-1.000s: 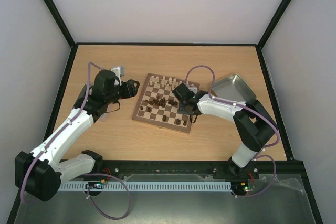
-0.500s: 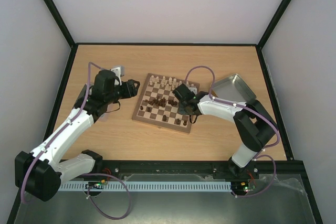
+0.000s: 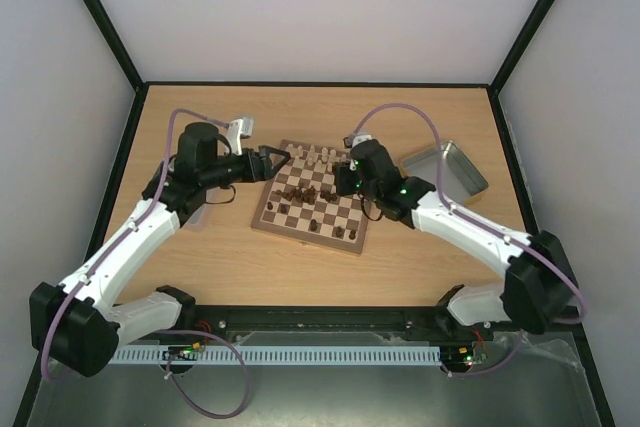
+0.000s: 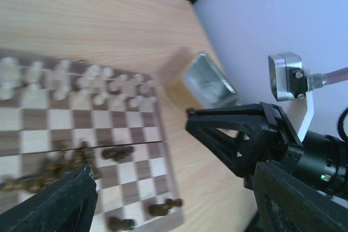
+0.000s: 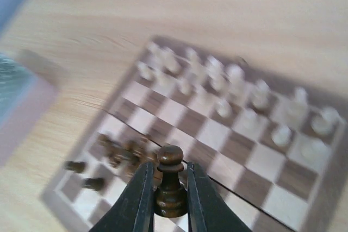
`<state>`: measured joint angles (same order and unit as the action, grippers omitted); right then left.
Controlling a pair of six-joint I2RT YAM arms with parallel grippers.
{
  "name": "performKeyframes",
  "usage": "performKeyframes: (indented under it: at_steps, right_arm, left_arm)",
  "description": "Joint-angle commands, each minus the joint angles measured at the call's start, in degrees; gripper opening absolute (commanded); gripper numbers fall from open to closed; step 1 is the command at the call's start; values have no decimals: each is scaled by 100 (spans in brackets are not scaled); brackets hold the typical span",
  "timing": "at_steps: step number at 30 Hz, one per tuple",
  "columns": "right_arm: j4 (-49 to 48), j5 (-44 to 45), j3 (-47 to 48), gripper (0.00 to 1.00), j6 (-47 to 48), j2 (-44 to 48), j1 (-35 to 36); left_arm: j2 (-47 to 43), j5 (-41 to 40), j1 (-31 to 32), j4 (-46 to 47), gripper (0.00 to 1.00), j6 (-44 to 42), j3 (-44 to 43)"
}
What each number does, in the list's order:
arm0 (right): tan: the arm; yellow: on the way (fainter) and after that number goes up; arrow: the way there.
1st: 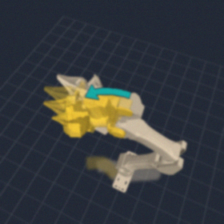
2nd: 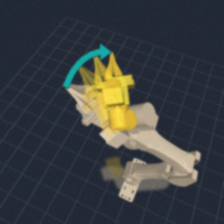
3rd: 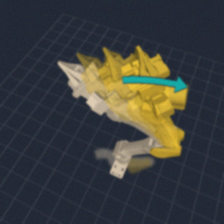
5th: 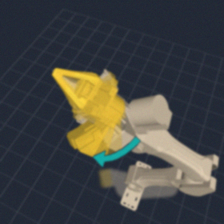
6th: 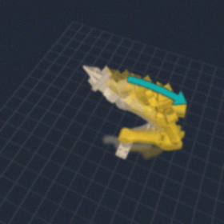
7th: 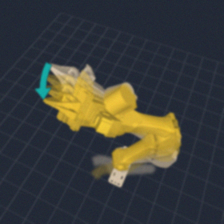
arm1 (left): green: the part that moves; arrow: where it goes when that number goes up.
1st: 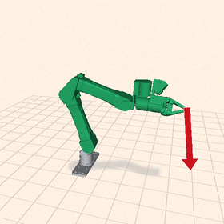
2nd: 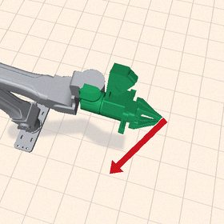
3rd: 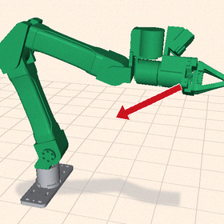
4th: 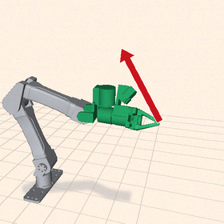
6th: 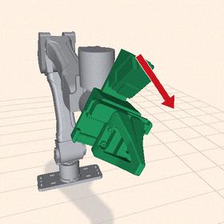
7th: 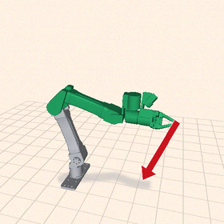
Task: Set up the chess pieces on the board
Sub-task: Pick up the chess piece from the chessboard, then place the chess piece on the chessboard.
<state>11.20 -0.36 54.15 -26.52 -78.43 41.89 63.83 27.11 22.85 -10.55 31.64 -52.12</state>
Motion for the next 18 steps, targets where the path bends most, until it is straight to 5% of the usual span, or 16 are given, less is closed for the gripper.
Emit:
performKeyframes:
  at_steps: [1, 5, 13, 18]
  right_arm:
    - [-1260, -1204, -264, 10, 1125, 696, -25]
    - [-2064, -2001, -591, 11, 1649, 1268, -24]
    - [-2197, -3346, -525, 11, 2323, 1482, -31]
    - [-2175, -3450, -507, 11, 2530, 1524, -27]
  left_arm:
    - [42, 1396, 0, 793, 83, 584, -283]
    - [127, 2017, 21, 1264, 98, 1035, -320]
    - [226, 2239, 223, 1517, 99, 1363, -503]
    - [580, 2348, 244, 928, 73, 1556, -740]
